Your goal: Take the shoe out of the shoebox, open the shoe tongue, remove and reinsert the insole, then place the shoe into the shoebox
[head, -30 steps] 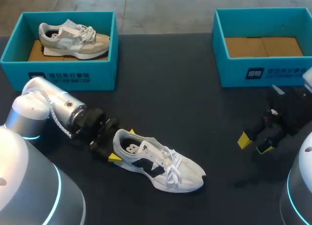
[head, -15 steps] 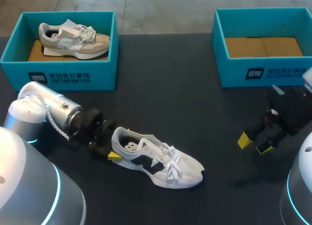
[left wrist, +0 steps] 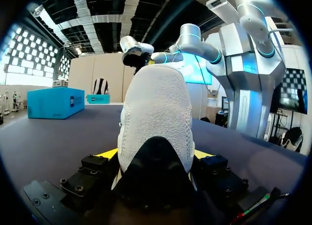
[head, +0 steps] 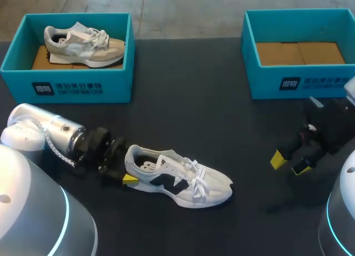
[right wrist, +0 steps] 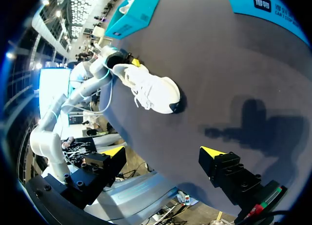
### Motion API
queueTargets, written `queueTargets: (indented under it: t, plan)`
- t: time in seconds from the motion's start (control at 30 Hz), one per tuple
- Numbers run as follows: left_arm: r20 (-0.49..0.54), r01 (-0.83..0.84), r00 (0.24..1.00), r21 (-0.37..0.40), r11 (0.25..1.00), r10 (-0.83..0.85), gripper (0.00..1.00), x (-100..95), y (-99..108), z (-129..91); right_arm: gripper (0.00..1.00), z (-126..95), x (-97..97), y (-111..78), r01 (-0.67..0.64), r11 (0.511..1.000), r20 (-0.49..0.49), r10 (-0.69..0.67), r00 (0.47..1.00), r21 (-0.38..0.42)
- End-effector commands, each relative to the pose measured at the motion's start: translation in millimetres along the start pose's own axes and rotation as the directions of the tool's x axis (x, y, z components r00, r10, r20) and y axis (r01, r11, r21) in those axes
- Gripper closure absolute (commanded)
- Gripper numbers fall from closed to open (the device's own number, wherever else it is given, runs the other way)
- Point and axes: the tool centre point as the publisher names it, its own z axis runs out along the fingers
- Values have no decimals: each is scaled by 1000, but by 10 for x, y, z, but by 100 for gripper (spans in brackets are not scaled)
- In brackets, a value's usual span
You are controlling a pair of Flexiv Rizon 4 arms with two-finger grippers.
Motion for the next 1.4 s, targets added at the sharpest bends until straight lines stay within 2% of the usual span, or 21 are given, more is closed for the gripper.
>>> queueTargets:
  t: [0.03,0.13,0.17,0.2,0.23,0.27,0.3,0.4,1.4]
  plan:
    - [44,5,999,-9,1000,-5,100,40,-32,20,0,6,5,-8,-2,1000,3,2,1000,-1]
    - [47,10,999,-11,1000,-10,100,38,-25,22,0,6,5,-8,-2,1000,3,2,1000,-1]
    - [46,12,999,-12,1000,-11,89,37,-22,21,0,6,5,-8,-2,1000,3,2,1000,-1]
    - [45,12,999,-12,1000,-11,60,36,-19,21,0,6,5,-8,-2,1000,3,2,1000,-1]
    - [43,14,999,-14,1000,-13,53,36,-17,21,0,6,5,-8,-2,1000,3,2,1000,-1]
    - [40,15,999,-14,1000,-14,28,35,-16,20,0,6,5,-8,-2,1000,3,2,1000,-1]
    - [38,15,999,-15,1000,-14,15,33,-15,17,0,6,5,-8,-2,1000,3,2,1000,-1]
    - [30,17,999,-13,1000,-17,0,23,-23,5,0,6,5,-8,-2,1000,3,2,1000,-1]
    - [-10,22,1000,-39,999,-23,0,-8,32,233,0,6,5,-8,-2,1000,3,2,1000,-1]
